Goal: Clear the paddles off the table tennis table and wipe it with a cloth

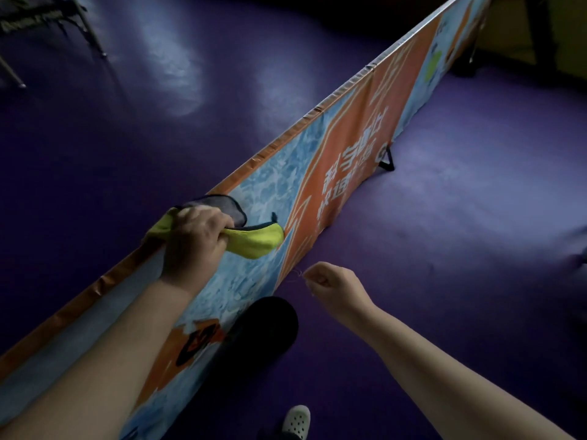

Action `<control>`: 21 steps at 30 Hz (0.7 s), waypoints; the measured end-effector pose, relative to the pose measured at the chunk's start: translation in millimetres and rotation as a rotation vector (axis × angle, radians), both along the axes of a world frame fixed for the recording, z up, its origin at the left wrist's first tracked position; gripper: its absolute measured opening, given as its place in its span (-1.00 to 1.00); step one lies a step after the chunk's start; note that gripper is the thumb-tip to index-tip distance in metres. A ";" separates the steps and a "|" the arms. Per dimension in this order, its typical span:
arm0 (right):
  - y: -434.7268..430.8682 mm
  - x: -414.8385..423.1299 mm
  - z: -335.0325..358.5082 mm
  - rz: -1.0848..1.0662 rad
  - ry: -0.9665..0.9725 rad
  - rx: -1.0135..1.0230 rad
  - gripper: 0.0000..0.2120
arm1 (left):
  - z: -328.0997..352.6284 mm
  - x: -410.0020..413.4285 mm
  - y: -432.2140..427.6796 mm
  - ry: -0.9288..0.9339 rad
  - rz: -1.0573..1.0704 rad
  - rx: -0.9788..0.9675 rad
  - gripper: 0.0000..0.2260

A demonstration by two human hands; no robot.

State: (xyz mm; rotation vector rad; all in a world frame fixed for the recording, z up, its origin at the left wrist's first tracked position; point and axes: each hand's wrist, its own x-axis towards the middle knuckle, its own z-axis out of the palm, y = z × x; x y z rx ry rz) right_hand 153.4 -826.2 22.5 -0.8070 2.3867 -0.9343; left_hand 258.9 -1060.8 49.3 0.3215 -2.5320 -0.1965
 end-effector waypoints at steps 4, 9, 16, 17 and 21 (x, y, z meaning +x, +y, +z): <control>14.9 -6.4 6.6 -0.083 0.101 -0.095 -0.51 | 13.3 -25.4 42.6 -0.070 -0.208 0.141 -0.86; 69.1 -16.2 12.1 -0.095 0.235 -0.023 -0.41 | 19.8 -62.1 123.3 -0.171 -0.449 0.194 -0.81; 203.7 3.1 8.5 -0.527 0.138 -0.085 -0.89 | 6.2 -106.6 256.3 -0.223 -0.692 0.312 -0.83; 228.2 8.1 10.6 -0.601 0.136 -0.076 -0.92 | 5.7 -109.3 279.3 -0.224 -0.725 0.313 -0.84; 334.2 40.1 19.8 -0.883 0.097 -0.119 -0.91 | 6.5 -111.9 378.8 -0.267 -0.866 0.297 -0.87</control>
